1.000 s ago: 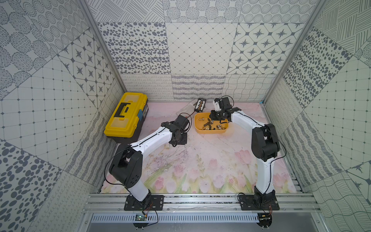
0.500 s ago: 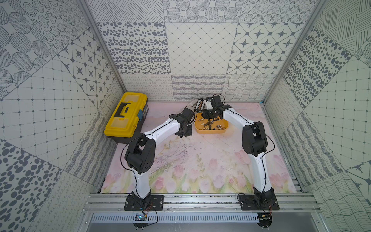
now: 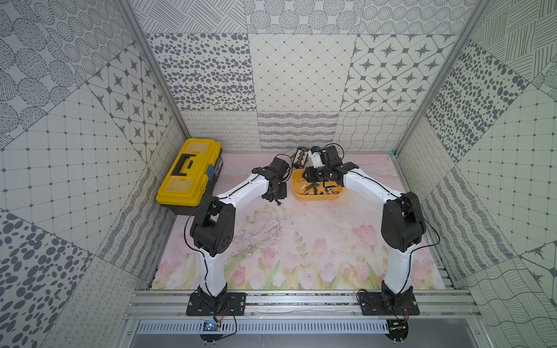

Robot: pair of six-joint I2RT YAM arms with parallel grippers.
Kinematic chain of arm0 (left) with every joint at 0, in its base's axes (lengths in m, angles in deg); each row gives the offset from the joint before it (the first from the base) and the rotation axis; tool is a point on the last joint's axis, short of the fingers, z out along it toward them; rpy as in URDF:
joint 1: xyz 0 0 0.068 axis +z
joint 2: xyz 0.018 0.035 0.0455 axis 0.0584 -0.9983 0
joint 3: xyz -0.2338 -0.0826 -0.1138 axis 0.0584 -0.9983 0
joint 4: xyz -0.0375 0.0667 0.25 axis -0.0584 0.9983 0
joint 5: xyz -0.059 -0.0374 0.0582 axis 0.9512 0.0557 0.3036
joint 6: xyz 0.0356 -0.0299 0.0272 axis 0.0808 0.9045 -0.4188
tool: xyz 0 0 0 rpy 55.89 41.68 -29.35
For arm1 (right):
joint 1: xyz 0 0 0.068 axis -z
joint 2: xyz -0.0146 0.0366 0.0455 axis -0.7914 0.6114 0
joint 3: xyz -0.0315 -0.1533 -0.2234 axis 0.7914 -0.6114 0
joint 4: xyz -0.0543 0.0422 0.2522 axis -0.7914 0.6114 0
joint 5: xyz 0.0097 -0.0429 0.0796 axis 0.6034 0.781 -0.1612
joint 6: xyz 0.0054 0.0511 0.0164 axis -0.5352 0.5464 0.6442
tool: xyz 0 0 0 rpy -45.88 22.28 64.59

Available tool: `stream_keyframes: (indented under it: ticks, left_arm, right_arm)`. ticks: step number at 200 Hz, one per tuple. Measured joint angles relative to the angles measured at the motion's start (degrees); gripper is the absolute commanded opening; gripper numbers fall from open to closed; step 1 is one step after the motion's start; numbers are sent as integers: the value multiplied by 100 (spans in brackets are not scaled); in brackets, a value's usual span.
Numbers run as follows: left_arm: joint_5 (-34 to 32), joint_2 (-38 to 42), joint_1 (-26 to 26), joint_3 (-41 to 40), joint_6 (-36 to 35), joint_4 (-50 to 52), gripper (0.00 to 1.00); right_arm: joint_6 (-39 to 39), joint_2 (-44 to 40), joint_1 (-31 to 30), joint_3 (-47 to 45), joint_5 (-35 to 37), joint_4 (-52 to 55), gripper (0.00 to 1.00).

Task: Put the chess pieces into the storage box
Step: Place the chess piece in the storage box, then pick up the chess piece at the center of the board.

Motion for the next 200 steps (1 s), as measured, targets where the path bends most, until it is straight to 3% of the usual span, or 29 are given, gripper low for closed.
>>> stream_keyframes:
  ticks: [63, 150, 200]
  left_arm:
    - [48, -807, 85, 643, 125, 61, 39]
    - [-149, -1047, 87, 356, 317, 83, 37]
    - [-168, -1080, 85, 177, 389, 20, 13]
  right_arm:
    - [-20, -391, 76, -448, 214, -197, 40]
    - [4, -391, 90, -496, 72, -205, 40]
    - [7, -695, 90, -675, 46, -61, 40]
